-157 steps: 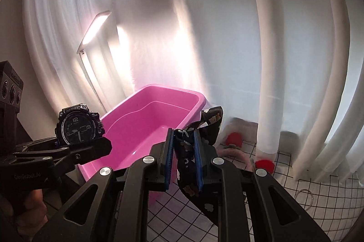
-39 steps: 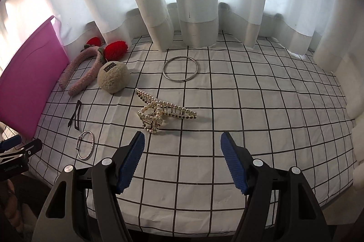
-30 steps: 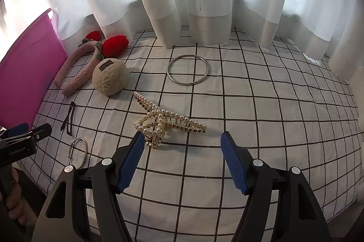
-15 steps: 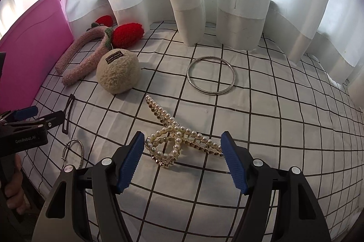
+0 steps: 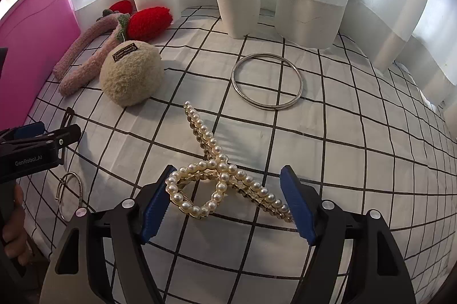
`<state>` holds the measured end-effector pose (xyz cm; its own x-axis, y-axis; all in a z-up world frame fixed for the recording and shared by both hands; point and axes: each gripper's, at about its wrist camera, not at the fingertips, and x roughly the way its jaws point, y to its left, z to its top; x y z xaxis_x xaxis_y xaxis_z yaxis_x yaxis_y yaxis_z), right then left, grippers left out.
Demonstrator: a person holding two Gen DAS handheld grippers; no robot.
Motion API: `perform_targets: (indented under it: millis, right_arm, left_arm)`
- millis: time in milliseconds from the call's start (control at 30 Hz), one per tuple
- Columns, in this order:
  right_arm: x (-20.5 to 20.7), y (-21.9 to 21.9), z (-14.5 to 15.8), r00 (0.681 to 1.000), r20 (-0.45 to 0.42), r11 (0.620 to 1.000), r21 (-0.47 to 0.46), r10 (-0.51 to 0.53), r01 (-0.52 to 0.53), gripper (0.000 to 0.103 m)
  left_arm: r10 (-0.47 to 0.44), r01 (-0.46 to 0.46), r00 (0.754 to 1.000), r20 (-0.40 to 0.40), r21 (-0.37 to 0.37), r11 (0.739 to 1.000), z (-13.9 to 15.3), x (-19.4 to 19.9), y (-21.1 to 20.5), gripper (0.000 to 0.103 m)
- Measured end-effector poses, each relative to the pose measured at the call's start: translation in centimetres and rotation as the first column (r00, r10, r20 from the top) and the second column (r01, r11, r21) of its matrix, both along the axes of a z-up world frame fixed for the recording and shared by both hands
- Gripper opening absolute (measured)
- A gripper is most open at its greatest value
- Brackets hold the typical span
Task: Organize jewelry
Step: 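Close the right tool on the pearl claw clip while the left tool grasps the nail nipper, then carry the pearl clip in the right tool and nipper in the left tool over the tub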
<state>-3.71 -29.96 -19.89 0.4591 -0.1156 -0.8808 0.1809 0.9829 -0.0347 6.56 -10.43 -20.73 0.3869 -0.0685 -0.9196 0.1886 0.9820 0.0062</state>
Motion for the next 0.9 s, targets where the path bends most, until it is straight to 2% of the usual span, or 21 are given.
perform_targets:
  millis: [167, 300, 400, 500, 567, 633, 900]
  right_arm:
    - [-0.2, 0.2, -0.4, 1.000, 0.020, 1.000, -0.015, 0.007, -0.007, 0.072]
    - [-0.3, 0.3, -0.4, 0.999, 0.029, 1.000, -0.016, 0.016, -0.016, 0.071]
    - [-0.5, 0.4, -0.4, 0.999, 0.030, 1.000, -0.018, 0.019, -0.018, 0.070]
    - [-0.8, 0.4, -0.3, 0.999, 0.030, 1.000, -0.016, 0.022, -0.021, 0.070]
    - [-1.1, 0.5, -0.2, 0.999, 0.032, 1.000, -0.013, 0.024, -0.023, 0.070]
    - [-1.3, 0.6, -0.2, 0.999, 0.035, 1.000, -0.013, 0.024, -0.024, 0.070]
    - [-2.1, 0.5, 0.2, 0.998, 0.070, 1.000, 0.025, 0.007, -0.009, 0.069]
  left_arm:
    - [-0.016, 0.017, 0.998, 0.057, -0.009, 1.000, -0.1, -0.7, 0.1, 0.097]
    - [-0.035, 0.036, 0.997, 0.071, -0.019, 0.999, 0.0, -1.2, 0.1, 0.091]
    - [-0.065, 0.068, 0.994, 0.091, -0.024, 0.997, 0.3, -1.9, -0.4, 0.079]
    - [-0.067, 0.071, 0.993, 0.101, -0.029, 0.997, 0.5, -2.7, -0.5, 0.059]
    - [-0.068, 0.072, 0.992, 0.104, -0.034, 0.997, 0.9, -3.0, -0.4, 0.030]
    - [-0.079, 0.082, 0.992, 0.096, -0.035, 0.996, 1.3, -2.8, -0.3, 0.014]
    - [-0.088, 0.092, 0.992, 0.085, -0.046, 0.995, 2.3, -3.0, -0.1, 0.010]
